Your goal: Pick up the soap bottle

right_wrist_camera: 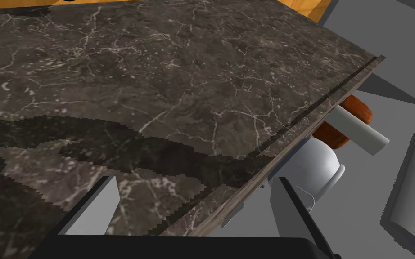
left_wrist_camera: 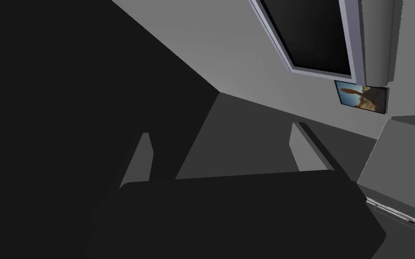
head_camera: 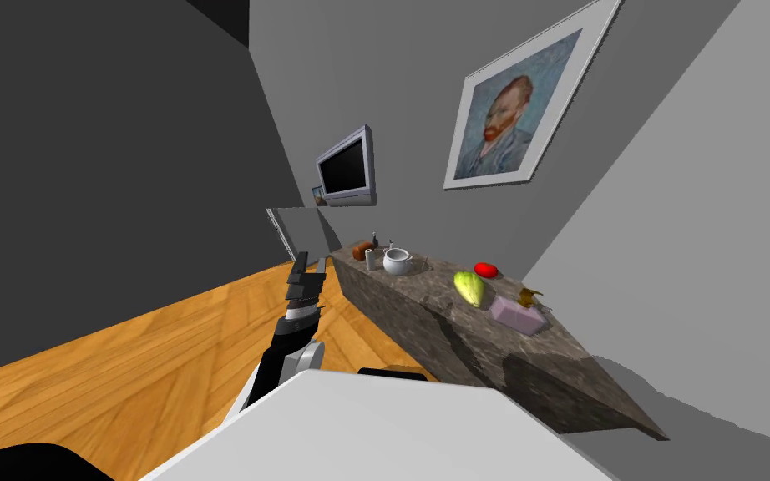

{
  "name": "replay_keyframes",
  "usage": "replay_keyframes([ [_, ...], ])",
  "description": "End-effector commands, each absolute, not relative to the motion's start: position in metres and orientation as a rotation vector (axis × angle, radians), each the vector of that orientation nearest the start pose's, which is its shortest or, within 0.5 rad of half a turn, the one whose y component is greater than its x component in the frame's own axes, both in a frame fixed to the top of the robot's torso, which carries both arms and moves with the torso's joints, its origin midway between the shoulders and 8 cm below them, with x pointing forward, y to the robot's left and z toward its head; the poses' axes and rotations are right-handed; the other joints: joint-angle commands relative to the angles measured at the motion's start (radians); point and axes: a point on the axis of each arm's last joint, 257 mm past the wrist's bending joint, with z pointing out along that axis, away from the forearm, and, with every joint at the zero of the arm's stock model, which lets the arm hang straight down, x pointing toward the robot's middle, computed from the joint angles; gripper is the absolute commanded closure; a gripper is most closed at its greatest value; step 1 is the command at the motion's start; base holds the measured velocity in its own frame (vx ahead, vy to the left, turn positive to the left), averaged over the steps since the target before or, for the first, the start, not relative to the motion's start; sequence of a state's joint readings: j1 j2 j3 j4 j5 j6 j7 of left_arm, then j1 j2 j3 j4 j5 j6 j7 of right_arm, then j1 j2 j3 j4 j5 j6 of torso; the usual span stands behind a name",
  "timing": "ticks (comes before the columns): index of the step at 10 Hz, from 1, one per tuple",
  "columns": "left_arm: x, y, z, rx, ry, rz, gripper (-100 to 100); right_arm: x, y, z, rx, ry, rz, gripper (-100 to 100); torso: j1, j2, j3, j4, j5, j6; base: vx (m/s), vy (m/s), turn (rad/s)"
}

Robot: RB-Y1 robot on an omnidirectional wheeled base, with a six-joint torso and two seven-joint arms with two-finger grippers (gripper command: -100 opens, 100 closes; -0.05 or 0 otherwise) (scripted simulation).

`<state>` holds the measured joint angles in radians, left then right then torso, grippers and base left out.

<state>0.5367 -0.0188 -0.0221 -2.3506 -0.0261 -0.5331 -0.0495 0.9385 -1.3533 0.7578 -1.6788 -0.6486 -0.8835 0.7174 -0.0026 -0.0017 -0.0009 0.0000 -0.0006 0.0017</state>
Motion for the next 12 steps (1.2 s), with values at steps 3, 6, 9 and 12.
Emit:
replay_keyframes([
  [3, 0.322, 0.271, 0.05, -0.582, 0.573, -1.263, 0, 0.0, -0.403, -0.361, 0.388, 2.427, 0.684, -100, 0.0, -0.001, 0.0, 0.0, 0.0, -0.001, 0.026, -0.02, 0.311],
  [6, 0.322, 0.271, 0.05, -0.582, 0.573, -1.263, 0, -0.017, -0.437, -0.352, 0.281, 2.521, 0.597, -100, -0.002, -0.002, -0.001, 0.0, 0.0, -0.002, 0.025, -0.045, 0.268],
  [9, 0.322, 0.271, 0.05, -0.582, 0.574, -1.262, 0, -0.047, -0.485, -0.338, 0.142, 2.634, 0.46, -100, -0.001, -0.001, -0.001, 0.0, 0.0, 0.0, 0.019, -0.043, 0.286],
  [12, 0.322, 0.271, 0.05, -0.582, 0.573, -1.263, 0, -0.055, -0.515, -0.324, 0.034, 2.697, 0.385, -100, -0.002, -0.001, 0.0, 0.0, 0.0, -0.001, 0.001, -0.05, 0.228],
])
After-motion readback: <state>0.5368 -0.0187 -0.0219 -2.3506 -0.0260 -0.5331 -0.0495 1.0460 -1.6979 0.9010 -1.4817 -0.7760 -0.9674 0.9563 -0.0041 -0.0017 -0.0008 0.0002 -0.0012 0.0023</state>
